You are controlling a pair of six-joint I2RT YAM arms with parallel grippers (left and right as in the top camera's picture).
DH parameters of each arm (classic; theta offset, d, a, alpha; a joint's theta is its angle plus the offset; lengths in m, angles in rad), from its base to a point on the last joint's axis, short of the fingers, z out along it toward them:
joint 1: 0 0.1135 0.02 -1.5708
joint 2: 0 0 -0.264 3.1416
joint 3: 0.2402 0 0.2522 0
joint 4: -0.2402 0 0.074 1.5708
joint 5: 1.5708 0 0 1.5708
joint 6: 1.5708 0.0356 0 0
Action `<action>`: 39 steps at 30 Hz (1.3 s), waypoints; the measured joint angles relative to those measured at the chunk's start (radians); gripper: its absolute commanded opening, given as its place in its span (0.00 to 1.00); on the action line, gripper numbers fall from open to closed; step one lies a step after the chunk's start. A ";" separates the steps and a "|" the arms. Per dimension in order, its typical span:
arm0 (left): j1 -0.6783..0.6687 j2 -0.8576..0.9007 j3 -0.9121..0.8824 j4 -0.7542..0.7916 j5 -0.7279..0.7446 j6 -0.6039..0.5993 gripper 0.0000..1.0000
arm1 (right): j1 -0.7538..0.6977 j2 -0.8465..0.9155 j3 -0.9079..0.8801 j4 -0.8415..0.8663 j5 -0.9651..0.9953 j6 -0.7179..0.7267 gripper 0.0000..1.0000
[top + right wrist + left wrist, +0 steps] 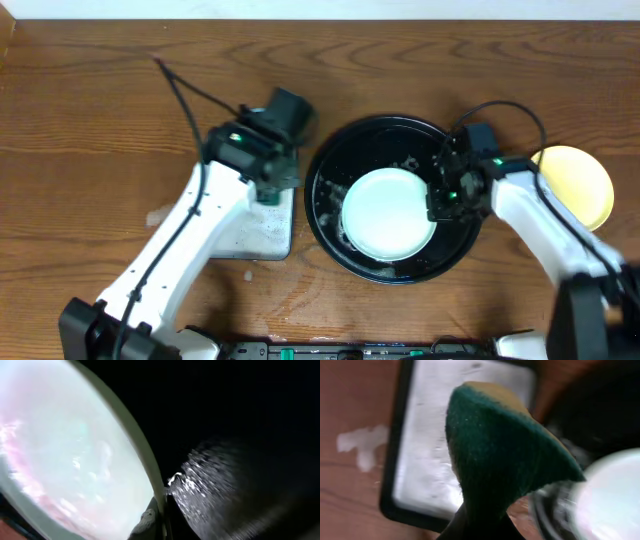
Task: Clean dirty plates on tray and stack at the side
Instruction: 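Return the sponge to the basin with the left gripper, then lift the cleaned pale mint plate off the tray with right gripper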
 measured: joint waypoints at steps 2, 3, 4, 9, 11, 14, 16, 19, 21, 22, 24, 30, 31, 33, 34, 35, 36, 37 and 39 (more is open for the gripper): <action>0.067 0.003 -0.079 0.046 0.014 0.035 0.23 | 0.031 -0.084 0.000 -0.015 0.064 0.000 0.01; 0.117 0.005 -0.143 0.095 0.040 0.055 0.27 | 0.060 -0.138 0.000 -0.026 0.116 0.003 0.01; 0.128 0.008 -0.156 0.101 0.045 0.063 0.30 | 0.069 -0.155 0.000 -0.028 0.128 0.003 0.01; 0.269 0.016 -0.283 0.185 0.142 0.122 0.35 | 0.164 -0.273 0.000 -0.072 0.301 0.016 0.01; 0.307 0.016 -0.285 0.188 0.190 0.158 0.43 | 0.198 -0.304 0.000 -0.087 0.374 0.022 0.01; 0.333 0.007 -0.285 0.180 0.264 0.194 0.52 | 0.246 -0.341 0.000 -0.101 0.488 0.026 0.01; 0.336 -0.012 -0.285 0.173 0.298 0.207 0.58 | 0.286 -0.360 0.000 -0.102 0.566 0.025 0.01; 0.336 -0.069 -0.285 0.166 0.330 0.222 0.64 | 0.362 -0.378 0.000 -0.103 0.669 0.024 0.01; 0.336 -0.119 -0.285 0.161 0.344 0.227 0.71 | 0.419 -0.383 0.000 -0.109 0.742 0.021 0.01; 0.336 -0.146 -0.285 0.157 0.348 0.228 0.74 | 0.454 -0.384 0.000 -0.113 0.789 0.021 0.01; 0.336 -0.194 -0.285 0.146 0.354 0.228 0.77 | 0.505 -0.384 0.000 -0.115 0.856 0.021 0.01; 0.336 -0.285 -0.285 0.114 0.356 0.230 0.84 | 0.667 -0.384 0.000 -0.116 1.046 0.016 0.01; 0.336 -0.291 -0.285 0.115 0.359 0.229 0.84 | 0.689 -0.384 0.000 -0.116 1.067 0.012 0.01; 0.336 -0.294 -0.285 0.114 0.362 0.228 0.84 | 0.728 -0.384 0.000 -0.116 1.109 0.000 0.01; 0.336 -0.294 -0.285 0.115 0.363 0.227 0.85 | 0.744 -0.384 0.000 -0.116 1.128 -0.005 0.01; 0.336 -0.293 -0.285 0.115 0.364 0.228 0.85 | 0.761 -0.384 0.000 -0.113 1.146 -0.011 0.01; 0.336 -0.293 -0.285 0.115 0.364 0.228 0.85 | 0.776 -0.384 0.001 -0.106 1.164 -0.018 0.01; 0.336 -0.293 -0.285 0.115 0.364 0.227 0.85 | 0.787 -0.384 0.002 -0.097 1.175 -0.024 0.01; 0.336 -0.293 -0.285 0.114 0.364 0.228 0.85 | 0.807 -0.384 0.011 -0.072 1.193 -0.050 0.01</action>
